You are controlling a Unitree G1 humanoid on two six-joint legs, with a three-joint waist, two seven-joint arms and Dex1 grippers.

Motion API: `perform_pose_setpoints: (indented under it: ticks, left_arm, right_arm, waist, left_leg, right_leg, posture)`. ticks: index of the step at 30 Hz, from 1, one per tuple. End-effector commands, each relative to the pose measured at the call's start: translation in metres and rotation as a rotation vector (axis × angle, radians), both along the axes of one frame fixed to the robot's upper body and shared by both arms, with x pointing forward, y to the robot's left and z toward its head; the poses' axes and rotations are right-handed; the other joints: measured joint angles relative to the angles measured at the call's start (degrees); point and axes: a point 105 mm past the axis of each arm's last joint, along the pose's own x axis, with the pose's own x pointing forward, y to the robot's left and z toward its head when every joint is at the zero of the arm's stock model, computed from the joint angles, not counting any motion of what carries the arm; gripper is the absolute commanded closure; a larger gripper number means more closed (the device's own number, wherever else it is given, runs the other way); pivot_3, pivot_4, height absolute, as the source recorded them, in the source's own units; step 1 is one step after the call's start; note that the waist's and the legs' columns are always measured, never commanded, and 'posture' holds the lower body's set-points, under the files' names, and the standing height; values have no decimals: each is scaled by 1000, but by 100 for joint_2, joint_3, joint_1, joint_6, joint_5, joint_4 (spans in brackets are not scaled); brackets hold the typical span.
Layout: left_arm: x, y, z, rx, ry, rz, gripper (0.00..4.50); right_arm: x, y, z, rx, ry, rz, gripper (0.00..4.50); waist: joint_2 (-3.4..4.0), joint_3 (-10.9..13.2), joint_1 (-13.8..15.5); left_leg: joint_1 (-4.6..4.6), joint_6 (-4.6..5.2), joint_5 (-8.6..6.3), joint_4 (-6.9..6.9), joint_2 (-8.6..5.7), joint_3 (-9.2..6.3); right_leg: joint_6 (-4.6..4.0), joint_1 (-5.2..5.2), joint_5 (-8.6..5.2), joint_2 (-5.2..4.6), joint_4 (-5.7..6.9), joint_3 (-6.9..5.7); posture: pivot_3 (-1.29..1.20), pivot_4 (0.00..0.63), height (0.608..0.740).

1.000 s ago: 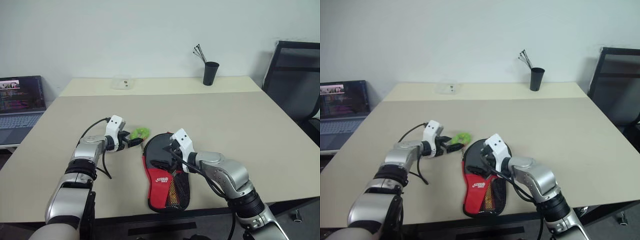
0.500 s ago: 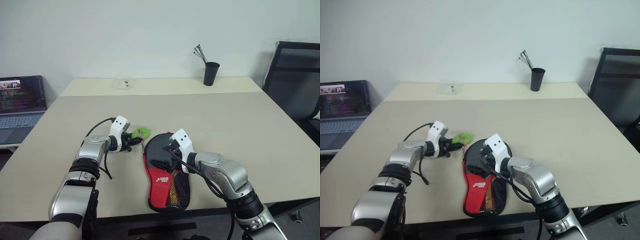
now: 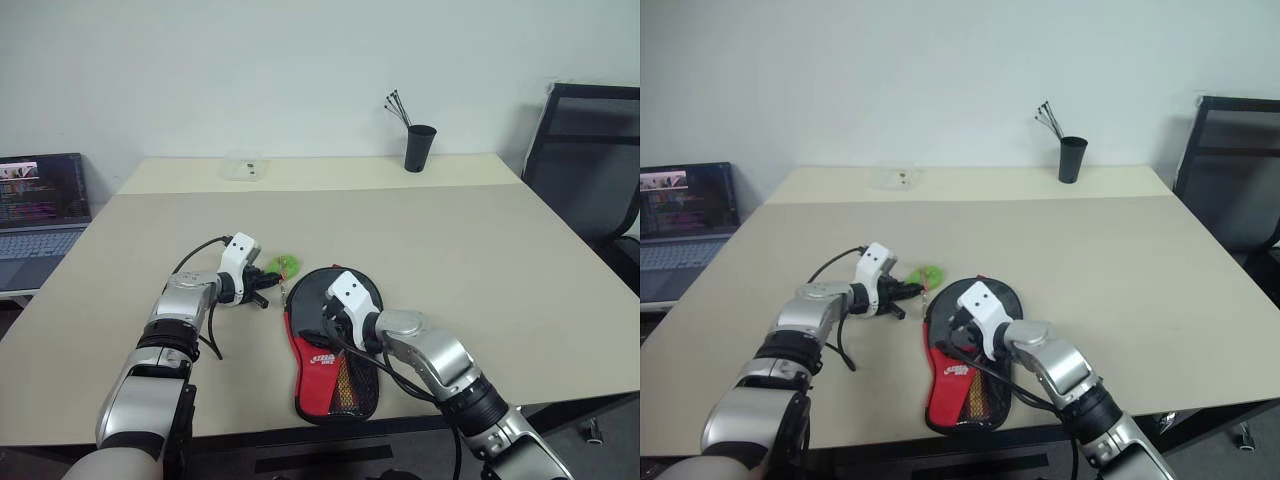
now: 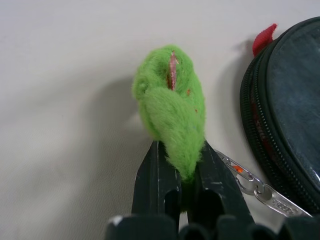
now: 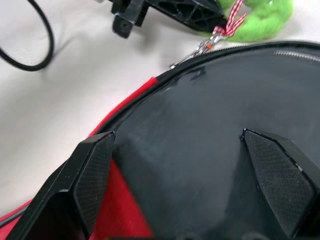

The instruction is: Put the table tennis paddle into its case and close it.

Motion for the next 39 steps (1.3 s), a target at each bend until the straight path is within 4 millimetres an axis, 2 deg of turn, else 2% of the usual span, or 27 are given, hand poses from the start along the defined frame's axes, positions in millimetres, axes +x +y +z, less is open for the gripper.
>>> perform_pose_setpoints:
  ticks: [1,6,9,13,19,23,27,31,33,37,39]
  left_arm:
    - [9,-4,22,66,-72,-33,4487]
    - [20,-7,30,159,-122,-28,4487]
    - [27,-11,28,260,-154,-29,4487]
    - [36,-25,29,370,-214,-29,4487]
    - [47,-66,44,499,-354,-97,4487]
    - [50,-94,53,614,-464,-170,4487]
    - [52,-115,63,693,-569,-202,4487]
    - [49,-147,73,791,-723,-278,4487]
    - [46,-163,79,795,-782,-307,4487]
    - [31,-210,86,714,-863,-408,4487]
    - [26,-223,87,675,-873,-432,4487]
  right_arm:
    - [0,-8,-25,-62,70,-33,0]
    - [-2,-12,-32,-80,92,-47,0]
    - [-3,-16,-35,-79,107,-62,0]
    - [-11,-19,-42,-99,136,-47,0]
    - [-16,-22,-48,-105,165,-64,0]
    - [-18,-23,-50,-111,174,-71,0]
    - [-20,-23,-53,-111,183,-80,0]
    - [-25,-21,-56,-108,194,-82,0]
    - [-26,-21,-57,-108,197,-82,0]
    - [-27,-21,-58,-109,201,-84,0]
    - [-28,-20,-58,-108,202,-84,0]
  waist:
    - [-8,-5,0]
    - [-19,-13,5]
    - [-21,-15,15]
    - [-28,-20,30]
    - [-40,-33,100]
    - [-40,-33,122]
    - [-41,-33,125]
    - [-41,-34,132]
    - [-41,-34,136]
    - [-41,-34,144]
    - [-41,-34,144]
  left_leg:
    - [0,0,0,0,0,0]
    - [1,0,0,2,-2,0]
    - [0,0,0,2,-3,0]
    - [-1,0,0,2,-7,1]
    - [1,0,0,5,-8,2]
    - [0,0,0,2,-7,2]
    - [0,0,0,2,-8,3]
    - [0,-1,0,2,-8,3]
    - [-1,-1,0,3,-9,3]
    - [-1,-1,0,3,-11,4]
    - [-2,-1,0,3,-13,4]
  right_leg:
    - [0,0,0,0,0,0]
    - [1,2,0,0,0,-1]
    - [1,3,0,0,-1,-2]
    - [1,3,0,-1,-3,-1]
    - [3,6,1,-1,-2,-3]
    - [3,4,1,0,-5,-2]
    - [3,4,1,0,-6,-1]
    - [3,5,1,0,-6,-1]
    - [3,5,1,0,-7,-1]
    - [3,5,1,0,-7,-1]
    - [3,5,1,0,-8,-1]
  posture:
    - [0,150,740]
    - [0,150,740]
    - [0,150,740]
    - [0,150,740]
    - [0,150,740]
    - [0,150,740]
    - [0,150,740]
    - [0,150,740]
    - [0,150,740]
    - [0,150,740]
    - [0,150,740]
